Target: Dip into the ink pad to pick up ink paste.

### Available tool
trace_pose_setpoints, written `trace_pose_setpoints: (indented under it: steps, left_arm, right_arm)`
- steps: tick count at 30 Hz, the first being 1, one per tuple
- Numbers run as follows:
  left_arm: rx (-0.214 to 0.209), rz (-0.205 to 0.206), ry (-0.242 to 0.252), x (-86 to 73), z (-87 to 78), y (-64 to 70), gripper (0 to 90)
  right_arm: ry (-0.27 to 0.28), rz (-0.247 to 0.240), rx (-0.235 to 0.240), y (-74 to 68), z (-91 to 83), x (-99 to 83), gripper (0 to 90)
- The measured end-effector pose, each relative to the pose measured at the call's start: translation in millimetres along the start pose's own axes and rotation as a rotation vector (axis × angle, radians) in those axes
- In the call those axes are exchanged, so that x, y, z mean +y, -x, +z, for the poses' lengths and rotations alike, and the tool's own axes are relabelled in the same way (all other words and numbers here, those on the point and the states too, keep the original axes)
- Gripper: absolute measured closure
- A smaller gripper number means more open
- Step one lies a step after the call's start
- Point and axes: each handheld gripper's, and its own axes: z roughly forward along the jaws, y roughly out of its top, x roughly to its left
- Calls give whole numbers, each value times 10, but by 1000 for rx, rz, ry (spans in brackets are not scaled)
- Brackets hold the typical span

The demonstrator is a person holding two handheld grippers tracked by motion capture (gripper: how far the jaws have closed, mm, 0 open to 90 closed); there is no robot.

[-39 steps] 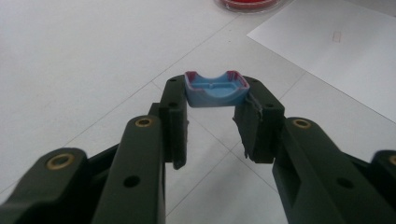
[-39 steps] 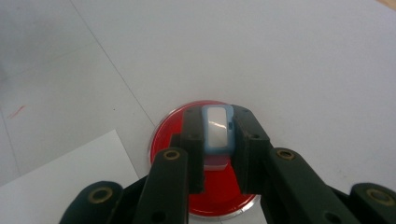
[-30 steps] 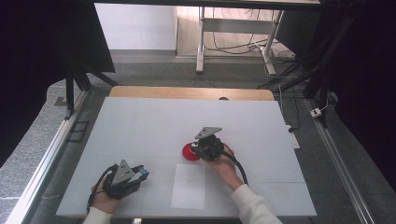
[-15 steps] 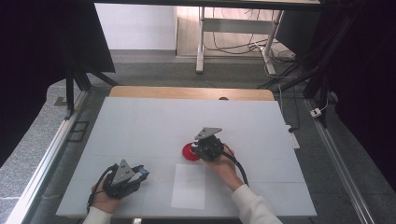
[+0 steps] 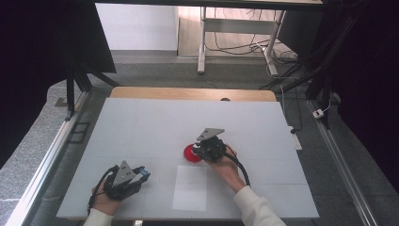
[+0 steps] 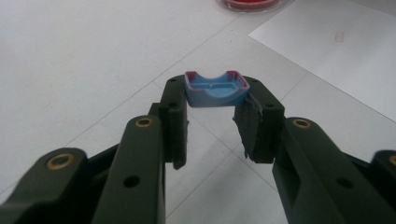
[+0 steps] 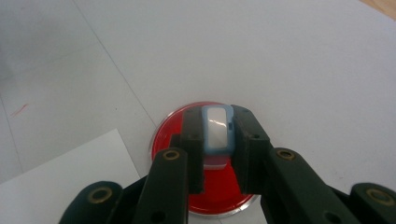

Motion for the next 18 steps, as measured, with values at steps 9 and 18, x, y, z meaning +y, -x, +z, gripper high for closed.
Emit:
trace_pose_setpoints:
  steps: [9,18]
  left_arm:
    - [-2,-2,1,-6,-6,-13,646]
    - [-3,0,1,-6,-5,-14,645]
  right_arm:
    - [34,34,11,47,-69,-10,752]
    - [97,60,30,61,-192,1,752]
